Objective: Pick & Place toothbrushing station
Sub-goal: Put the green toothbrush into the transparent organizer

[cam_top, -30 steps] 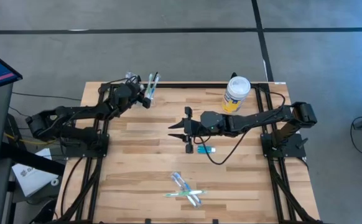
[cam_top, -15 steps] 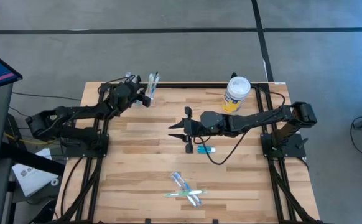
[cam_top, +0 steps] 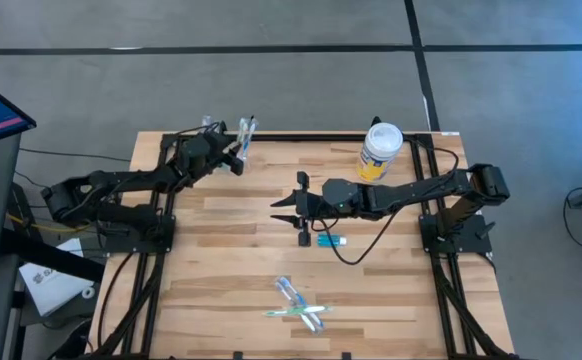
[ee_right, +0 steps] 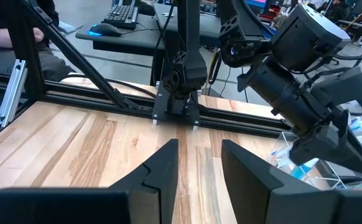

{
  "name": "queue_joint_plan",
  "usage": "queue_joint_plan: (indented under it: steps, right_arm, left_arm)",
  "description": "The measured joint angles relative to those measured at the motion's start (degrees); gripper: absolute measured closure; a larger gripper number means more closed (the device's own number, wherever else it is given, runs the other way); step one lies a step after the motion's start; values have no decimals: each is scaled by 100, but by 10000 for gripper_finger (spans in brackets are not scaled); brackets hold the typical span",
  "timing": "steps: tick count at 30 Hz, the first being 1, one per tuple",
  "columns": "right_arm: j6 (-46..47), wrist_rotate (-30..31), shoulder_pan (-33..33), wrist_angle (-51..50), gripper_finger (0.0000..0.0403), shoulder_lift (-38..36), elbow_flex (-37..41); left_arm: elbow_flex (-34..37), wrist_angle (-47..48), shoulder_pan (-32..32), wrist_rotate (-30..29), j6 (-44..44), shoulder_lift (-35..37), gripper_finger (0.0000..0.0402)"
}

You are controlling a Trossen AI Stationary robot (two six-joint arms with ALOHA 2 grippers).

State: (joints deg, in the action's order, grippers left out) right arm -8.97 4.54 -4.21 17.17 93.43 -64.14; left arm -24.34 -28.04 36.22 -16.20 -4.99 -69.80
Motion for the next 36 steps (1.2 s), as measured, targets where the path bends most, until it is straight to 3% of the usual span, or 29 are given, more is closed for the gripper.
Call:
queue_joint_plan:
  steps: [6,15,21,28,36]
  right_arm:
    - [0,0,0,-99,290,1,2]
    - [60,0,-2,-196,290,2,2]
    - [376,-118,-2,-417,290,2,2]
    - [723,-1043,-99,-1047,290,2,2]
    - [790,-1094,-608,-1752,290,123,8]
  left_arm:
    - [0,1,-192,992,14,0,269]
    - [0,5,-723,1940,16,0,281]
    - [0,7,-1281,1968,2,0,280]
    - [0,8,-1692,1966,0,0,286]
    - [0,8,-1796,1966,0,0,286]
